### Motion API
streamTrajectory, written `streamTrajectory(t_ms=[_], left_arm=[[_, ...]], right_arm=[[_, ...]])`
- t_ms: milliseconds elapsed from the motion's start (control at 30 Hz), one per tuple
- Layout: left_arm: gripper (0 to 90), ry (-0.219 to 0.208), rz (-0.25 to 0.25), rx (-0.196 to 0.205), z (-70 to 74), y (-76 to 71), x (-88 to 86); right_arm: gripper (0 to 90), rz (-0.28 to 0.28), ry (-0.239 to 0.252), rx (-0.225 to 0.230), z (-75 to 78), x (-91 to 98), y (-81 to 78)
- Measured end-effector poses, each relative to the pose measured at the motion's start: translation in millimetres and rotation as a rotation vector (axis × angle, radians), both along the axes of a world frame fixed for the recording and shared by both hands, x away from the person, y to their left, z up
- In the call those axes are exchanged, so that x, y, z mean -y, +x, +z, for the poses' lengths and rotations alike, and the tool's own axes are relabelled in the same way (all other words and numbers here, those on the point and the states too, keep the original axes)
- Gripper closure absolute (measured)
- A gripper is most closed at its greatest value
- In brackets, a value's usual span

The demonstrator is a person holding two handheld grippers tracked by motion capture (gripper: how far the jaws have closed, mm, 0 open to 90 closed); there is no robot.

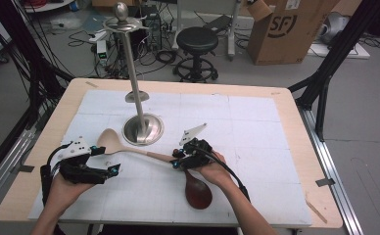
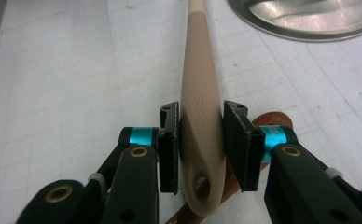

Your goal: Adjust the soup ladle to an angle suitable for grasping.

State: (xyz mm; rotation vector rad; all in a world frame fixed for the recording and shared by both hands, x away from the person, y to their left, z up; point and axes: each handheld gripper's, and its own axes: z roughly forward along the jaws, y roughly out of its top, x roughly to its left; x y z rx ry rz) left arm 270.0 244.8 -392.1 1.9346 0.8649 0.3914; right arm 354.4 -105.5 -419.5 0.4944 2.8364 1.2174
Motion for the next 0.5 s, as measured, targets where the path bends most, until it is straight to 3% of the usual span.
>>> streamTrajectory(t_ms=[200,500], left_arm=[[15.3,0.000,0.001,0.002,0.1,0.2,-0.4],[15.7,-0.001,-0.004,0.002,0.1,-0.1,0.3]], right_arm=[[66.6,-0.003,-0.030,0.002,-5.5,-1.9,-0.6],[65.1,-0.016,-0.005,0.012,-9.9,-1.4,-2.7]])
